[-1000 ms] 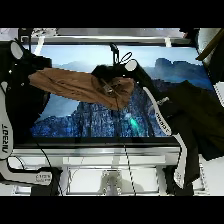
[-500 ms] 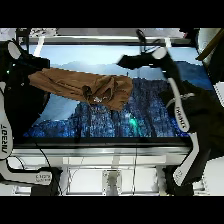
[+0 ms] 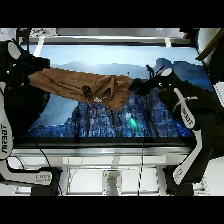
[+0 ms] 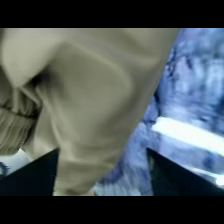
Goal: Fold the clothes and pants, and hang the long-sleeved shirts on hangers.
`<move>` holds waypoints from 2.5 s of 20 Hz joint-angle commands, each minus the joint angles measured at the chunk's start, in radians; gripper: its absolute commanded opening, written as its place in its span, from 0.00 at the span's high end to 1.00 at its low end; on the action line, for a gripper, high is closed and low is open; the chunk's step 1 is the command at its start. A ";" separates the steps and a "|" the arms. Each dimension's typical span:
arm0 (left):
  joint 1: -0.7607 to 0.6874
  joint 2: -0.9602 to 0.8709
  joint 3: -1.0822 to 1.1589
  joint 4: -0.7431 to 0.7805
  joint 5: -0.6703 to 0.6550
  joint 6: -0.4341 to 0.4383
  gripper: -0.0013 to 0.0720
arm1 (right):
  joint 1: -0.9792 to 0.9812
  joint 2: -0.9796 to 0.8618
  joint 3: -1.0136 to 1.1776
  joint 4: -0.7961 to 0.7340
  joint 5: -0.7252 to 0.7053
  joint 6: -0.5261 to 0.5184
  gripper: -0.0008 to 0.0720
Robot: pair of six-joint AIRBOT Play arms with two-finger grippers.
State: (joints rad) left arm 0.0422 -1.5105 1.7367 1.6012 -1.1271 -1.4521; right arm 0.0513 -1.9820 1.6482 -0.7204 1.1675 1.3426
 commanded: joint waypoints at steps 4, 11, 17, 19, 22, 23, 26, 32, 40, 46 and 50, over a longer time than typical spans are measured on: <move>0.001 0.001 0.000 -0.005 0.000 0.000 0.97 | 0.111 -0.063 -0.032 0.130 -0.184 0.002 0.14; 0.001 0.010 0.000 -0.004 -0.018 0.000 0.97 | 0.122 -0.058 0.125 0.134 0.032 -0.001 0.97; -0.003 0.138 0.000 -0.005 -0.087 0.000 0.96 | -0.002 0.125 0.219 -0.026 0.490 0.073 0.97; -0.014 0.190 0.000 -0.009 -0.138 0.000 0.96 | -0.056 0.199 0.234 -0.040 0.660 0.107 0.97; -0.061 0.224 0.000 -0.069 -0.219 -0.030 0.97 | -0.119 0.317 0.235 -0.070 0.676 0.108 0.97; -0.091 0.220 0.000 -0.117 -0.234 -0.029 0.96 | -0.132 0.350 0.235 -0.074 0.675 0.105 0.97; -0.225 0.162 -0.003 -0.201 -0.206 -0.029 0.97 | -0.147 0.402 0.235 -0.074 0.672 0.103 0.97; -0.616 -0.190 -0.017 -0.241 0.003 -0.025 0.96 | -0.095 0.380 0.235 -0.147 0.542 0.190 0.97; -0.770 -0.418 -0.016 -0.246 0.257 -0.034 0.97 | -0.065 0.378 0.235 -0.168 0.541 0.193 0.97; -0.681 -0.347 -0.015 -0.175 0.169 -0.034 0.97 | -0.038 0.376 0.235 -0.179 0.489 0.250 0.97; -0.504 -0.217 -0.015 -0.064 0.032 -0.033 0.97 | 0.052 0.366 0.235 -0.184 0.330 0.362 0.97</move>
State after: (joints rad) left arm -0.5652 -1.8019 1.7214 1.4609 -1.0012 -1.4853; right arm 0.0505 -1.6100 1.8816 -0.8997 1.6112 1.6295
